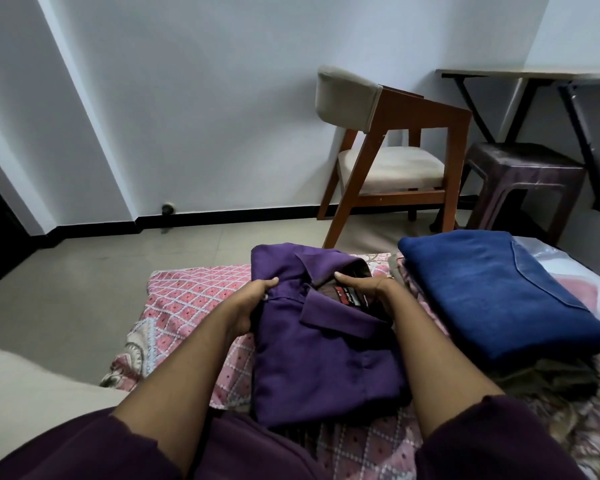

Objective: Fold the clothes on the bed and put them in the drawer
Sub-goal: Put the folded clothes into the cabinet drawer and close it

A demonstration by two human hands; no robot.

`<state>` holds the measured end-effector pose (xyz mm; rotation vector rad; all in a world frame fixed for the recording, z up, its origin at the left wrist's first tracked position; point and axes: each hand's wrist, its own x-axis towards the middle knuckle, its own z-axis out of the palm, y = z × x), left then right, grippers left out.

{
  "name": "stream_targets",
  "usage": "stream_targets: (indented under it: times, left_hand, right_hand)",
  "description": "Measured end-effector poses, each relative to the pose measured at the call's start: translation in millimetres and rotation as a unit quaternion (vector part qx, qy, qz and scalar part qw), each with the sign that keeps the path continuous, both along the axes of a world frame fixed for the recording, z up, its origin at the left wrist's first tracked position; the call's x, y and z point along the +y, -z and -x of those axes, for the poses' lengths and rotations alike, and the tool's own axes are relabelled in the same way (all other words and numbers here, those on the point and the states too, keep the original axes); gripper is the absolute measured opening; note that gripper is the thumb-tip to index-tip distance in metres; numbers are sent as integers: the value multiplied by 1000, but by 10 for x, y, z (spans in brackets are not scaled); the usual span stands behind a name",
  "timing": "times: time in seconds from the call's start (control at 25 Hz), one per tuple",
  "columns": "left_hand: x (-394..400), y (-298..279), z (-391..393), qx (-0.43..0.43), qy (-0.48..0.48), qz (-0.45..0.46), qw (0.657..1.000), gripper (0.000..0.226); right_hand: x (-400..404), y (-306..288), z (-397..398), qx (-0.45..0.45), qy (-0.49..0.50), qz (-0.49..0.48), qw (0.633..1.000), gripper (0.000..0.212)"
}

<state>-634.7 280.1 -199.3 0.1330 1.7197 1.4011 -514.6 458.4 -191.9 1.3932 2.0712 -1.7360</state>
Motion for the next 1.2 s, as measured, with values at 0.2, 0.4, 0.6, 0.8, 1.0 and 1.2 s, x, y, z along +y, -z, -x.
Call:
stream_targets:
  times: [0.2, 0.4, 0.6, 0.8, 1.0, 1.2]
  left_hand:
    - [-184, -26, 38, -22, 105, -22, 994, 54]
    - [-148, -15, 51, -2, 75, -49, 996, 56]
    - [-210, -226, 344, -36, -18, -190, 981, 34]
    - [-534, -478, 734, -26, -103, -276, 955, 35]
    - [-1060, -736, 1169, 9, -222, -309, 925, 34]
    - [-1855, -921, 1520, 30, -344, -328, 879, 37]
  right_hand:
    - [62, 201, 0, 7, -29, 40, 999, 69]
    - [40, 88, -8, 134, -13, 142, 981, 25]
    - [-94, -109, 292, 191, -3, 188, 964, 21]
    - [-329, -475, 998, 175, -56, 159, 970, 19]
    - [-810, -803, 1875, 200, -134, 152, 958, 16]
    - [-1663, -1026, 2803, 246, -190, 91, 946, 26]
